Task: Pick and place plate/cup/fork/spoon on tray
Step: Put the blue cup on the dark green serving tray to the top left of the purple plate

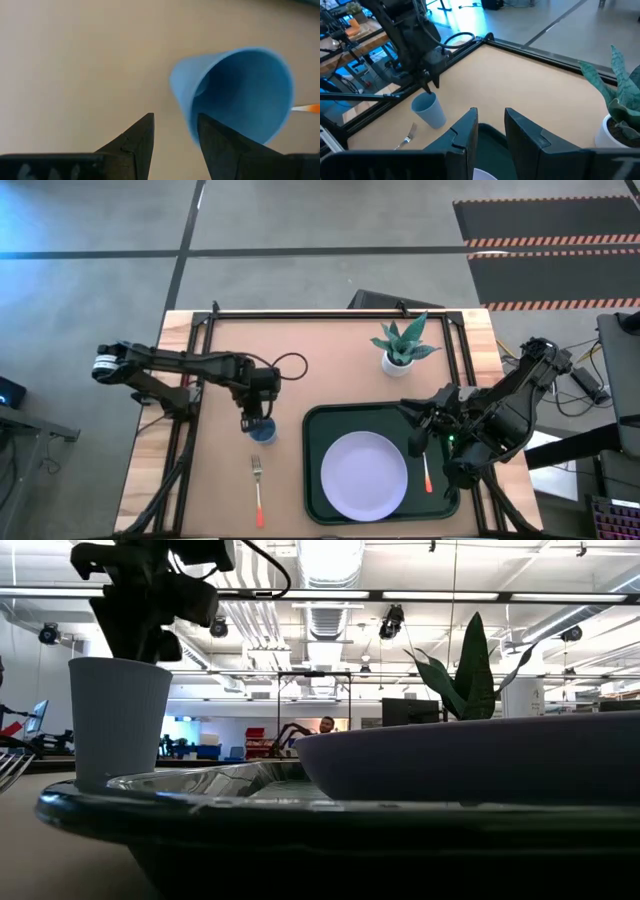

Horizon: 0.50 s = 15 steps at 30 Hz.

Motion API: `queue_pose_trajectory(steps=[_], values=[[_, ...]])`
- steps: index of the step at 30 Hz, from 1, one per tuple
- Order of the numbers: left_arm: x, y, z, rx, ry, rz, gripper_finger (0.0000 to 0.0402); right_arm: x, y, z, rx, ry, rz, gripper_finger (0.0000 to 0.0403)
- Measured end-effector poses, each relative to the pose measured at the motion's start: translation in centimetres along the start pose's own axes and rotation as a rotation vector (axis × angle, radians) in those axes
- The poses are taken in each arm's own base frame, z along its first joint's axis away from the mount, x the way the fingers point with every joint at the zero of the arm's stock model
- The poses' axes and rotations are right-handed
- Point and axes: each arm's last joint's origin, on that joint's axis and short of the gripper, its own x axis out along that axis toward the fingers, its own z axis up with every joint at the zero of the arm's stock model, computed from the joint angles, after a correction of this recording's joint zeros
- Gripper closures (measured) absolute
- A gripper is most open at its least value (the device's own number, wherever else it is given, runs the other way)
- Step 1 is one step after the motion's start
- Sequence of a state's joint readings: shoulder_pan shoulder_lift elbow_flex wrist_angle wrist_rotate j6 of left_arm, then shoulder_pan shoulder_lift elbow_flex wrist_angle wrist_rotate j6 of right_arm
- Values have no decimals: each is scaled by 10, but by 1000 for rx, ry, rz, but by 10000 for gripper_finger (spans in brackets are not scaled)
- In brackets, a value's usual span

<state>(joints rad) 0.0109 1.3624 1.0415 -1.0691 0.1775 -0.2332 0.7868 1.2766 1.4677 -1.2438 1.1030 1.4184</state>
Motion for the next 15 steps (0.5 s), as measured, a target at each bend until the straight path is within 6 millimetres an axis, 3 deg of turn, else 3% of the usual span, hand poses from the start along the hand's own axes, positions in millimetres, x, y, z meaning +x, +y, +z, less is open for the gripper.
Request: queue_pose_trajectory(steps=[10,13,15], values=[[20,0,1,-14,-36,-58,271,0,0,0,12,0,0,316],[29,3,-3,-62,-18,-52,294,0,0,0,11,0,0,317],[34,5,-7,-67,1,-42,330,0,0,0,11,0,0,316]])
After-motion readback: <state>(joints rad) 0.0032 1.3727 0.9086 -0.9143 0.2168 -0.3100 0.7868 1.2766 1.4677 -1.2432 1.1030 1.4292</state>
